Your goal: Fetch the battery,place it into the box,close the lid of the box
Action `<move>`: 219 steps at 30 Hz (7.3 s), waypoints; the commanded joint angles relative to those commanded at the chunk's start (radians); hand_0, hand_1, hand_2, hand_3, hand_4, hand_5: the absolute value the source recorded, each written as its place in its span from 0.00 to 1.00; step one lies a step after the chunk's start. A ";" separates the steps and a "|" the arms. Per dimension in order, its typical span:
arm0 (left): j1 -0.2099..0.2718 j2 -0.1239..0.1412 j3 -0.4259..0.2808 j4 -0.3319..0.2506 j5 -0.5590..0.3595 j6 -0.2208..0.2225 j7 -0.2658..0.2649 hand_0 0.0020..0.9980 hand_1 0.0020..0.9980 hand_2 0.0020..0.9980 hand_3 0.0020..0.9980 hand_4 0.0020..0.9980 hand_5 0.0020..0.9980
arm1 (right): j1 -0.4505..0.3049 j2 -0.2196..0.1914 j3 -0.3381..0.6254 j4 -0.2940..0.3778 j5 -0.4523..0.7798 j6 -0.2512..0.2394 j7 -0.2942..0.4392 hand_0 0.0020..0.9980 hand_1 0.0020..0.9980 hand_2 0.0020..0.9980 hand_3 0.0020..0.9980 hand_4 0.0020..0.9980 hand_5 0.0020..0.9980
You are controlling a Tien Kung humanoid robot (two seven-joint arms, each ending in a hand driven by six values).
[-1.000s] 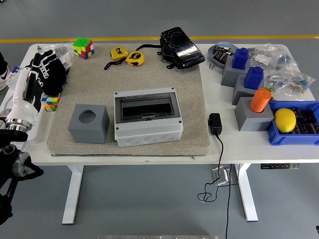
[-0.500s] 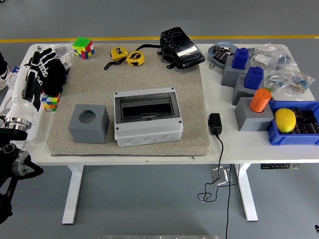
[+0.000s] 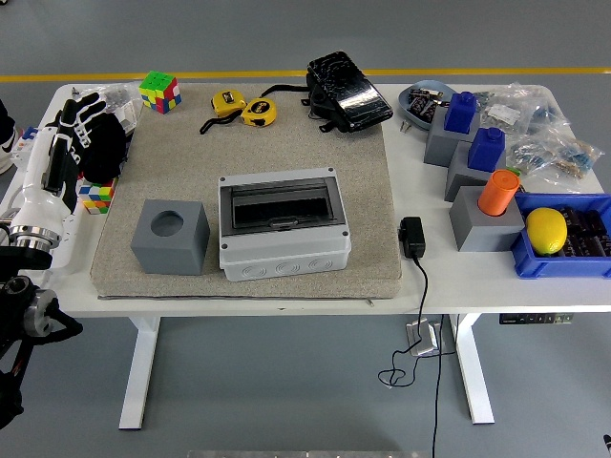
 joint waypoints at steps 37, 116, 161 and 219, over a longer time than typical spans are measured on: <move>0.011 0.007 0.004 -0.005 0.032 0.014 0.015 0.86 0.87 0.83 0.82 1.00 1.00 | 0.005 -0.010 -0.015 0.000 0.002 0.006 -0.001 0.85 0.85 0.81 0.83 1.00 1.00; 0.002 0.031 0.008 -0.011 0.077 -0.006 0.080 0.81 0.83 0.81 0.80 1.00 0.94 | 0.012 -0.009 -0.010 0.000 0.010 0.003 -0.003 0.85 0.85 0.80 0.83 1.00 1.00; -0.011 0.026 -0.006 -0.012 0.086 0.001 0.077 0.81 0.83 0.81 0.80 1.00 0.92 | 0.019 -0.004 -0.004 0.000 0.007 0.002 -0.003 0.85 0.85 0.80 0.83 1.00 1.00; -0.014 0.033 0.002 -0.013 0.090 0.010 0.073 0.82 0.83 0.81 0.80 1.00 0.92 | 0.018 -0.007 -0.012 0.000 0.014 0.003 -0.005 0.85 0.85 0.80 0.83 1.00 1.00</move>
